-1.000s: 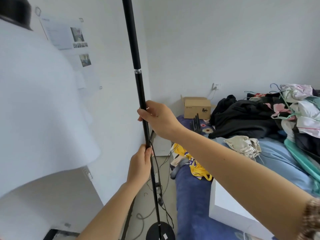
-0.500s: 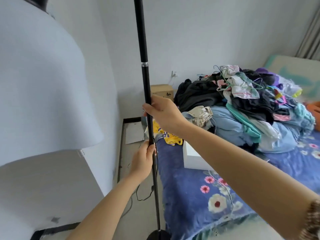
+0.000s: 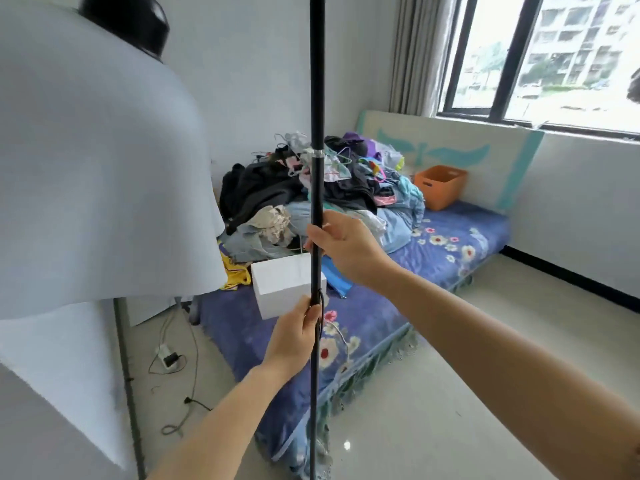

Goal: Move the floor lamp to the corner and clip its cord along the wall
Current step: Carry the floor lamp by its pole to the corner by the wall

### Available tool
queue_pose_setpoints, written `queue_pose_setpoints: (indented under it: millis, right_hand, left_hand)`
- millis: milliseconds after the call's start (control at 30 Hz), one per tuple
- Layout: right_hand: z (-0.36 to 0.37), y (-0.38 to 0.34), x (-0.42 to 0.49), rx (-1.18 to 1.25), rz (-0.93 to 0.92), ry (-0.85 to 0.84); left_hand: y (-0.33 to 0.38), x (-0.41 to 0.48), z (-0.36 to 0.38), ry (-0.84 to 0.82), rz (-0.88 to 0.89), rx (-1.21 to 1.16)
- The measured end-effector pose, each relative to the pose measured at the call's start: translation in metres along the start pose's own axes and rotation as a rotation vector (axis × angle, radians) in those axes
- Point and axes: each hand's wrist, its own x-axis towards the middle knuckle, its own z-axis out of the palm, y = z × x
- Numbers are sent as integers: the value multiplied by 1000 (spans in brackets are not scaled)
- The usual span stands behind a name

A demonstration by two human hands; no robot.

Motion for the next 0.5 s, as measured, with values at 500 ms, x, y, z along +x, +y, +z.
queue_pose_setpoints:
  millis: [500]
  right_hand:
    - [-291, 108, -116, -119, 150, 364]
  left_hand:
    - [173, 12, 289, -249, 176, -72]
